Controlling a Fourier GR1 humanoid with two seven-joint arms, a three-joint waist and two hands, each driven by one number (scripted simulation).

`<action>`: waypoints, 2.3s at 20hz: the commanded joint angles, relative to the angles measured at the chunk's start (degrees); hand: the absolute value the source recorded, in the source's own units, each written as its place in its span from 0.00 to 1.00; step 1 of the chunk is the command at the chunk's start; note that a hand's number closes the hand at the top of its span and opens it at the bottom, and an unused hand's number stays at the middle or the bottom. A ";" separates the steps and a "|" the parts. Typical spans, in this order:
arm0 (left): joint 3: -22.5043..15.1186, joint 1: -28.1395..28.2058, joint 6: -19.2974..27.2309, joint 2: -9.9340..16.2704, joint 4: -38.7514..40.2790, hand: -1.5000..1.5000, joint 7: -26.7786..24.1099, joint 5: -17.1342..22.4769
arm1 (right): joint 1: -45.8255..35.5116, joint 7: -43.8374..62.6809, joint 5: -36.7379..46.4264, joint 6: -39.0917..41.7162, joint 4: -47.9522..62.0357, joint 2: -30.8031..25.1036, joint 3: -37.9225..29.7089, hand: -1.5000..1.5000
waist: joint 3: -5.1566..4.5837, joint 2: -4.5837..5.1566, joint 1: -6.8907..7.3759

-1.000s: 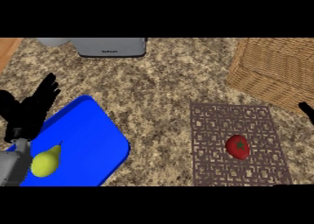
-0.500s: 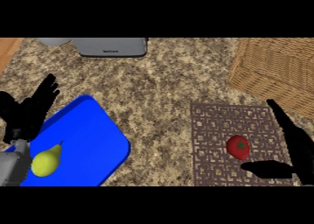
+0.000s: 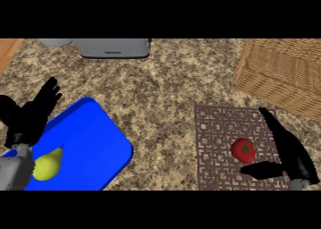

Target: Pick the tomato from the placemat and place it in the basket

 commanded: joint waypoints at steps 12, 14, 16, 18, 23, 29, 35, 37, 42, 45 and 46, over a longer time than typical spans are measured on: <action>4.76 -3.41 -2.60 -3.12 0.49 0.50 2.93 -4.48 | 4.03 -9.99 -2.02 2.04 0.29 1.13 -2.16 0.00 | -0.01 -0.01 -0.20; 3.64 -2.26 -2.51 -4.15 -1.88 0.50 3.57 -5.24 | 4.06 -6.11 -1.17 4.54 -3.98 1.14 -0.94 0.00 | -0.01 -0.04 -0.18; 3.58 -4.03 -1.64 -6.02 2.18 0.50 1.74 -6.61 | 3.65 -8.72 -0.68 2.75 -0.06 1.88 -1.34 0.00 | -0.01 -0.01 -0.23; 6.56 0.24 -5.11 -3.01 -3.26 0.50 3.57 -3.43 | -0.19 -5.58 1.34 2.57 0.79 2.49 -0.88 0.00 | -0.01 -0.04 0.06; 7.15 1.04 -6.81 -2.00 -5.06 0.50 4.59 -4.07 | 3.38 -10.38 5.28 -3.12 6.86 3.04 -0.67 0.00 | 0.00 -0.04 0.05; 6.71 0.96 -4.91 -5.88 -4.30 0.50 2.63 -6.69 | 0.64 -8.93 8.60 -3.42 9.65 3.60 0.24 0.00 | 0.00 -0.02 0.00; 6.24 -1.27 -4.14 -7.54 -1.00 0.50 1.59 -7.87 | -0.77 -7.23 14.53 -3.97 11.71 5.63 5.78 1.00 | -0.01 -0.02 -0.05; 6.96 -0.31 -4.80 -6.76 -2.12 0.50 1.67 -8.31 | -1.17 -8.01 14.84 -4.26 12.20 5.41 5.36 1.00 | -0.01 -0.02 -0.02; 7.85 -3.17 -6.09 -6.39 -1.16 0.50 4.41 -6.84 | -2.20 -7.47 17.50 -4.25 15.07 7.02 7.99 1.00 | 0.00 -0.02 -0.03; 5.43 -0.37 -4.28 -8.17 -3.87 0.50 4.04 -9.16 | -6.11 3.29 20.20 -2.85 11.10 12.08 17.80 1.00 | -0.01 -0.13 0.50; 5.52 0.32 -5.24 -8.17 -5.26 0.50 4.25 -8.06 | -7.11 4.66 19.26 -4.12 13.50 12.14 21.64 1.00 | 0.01 -0.11 0.98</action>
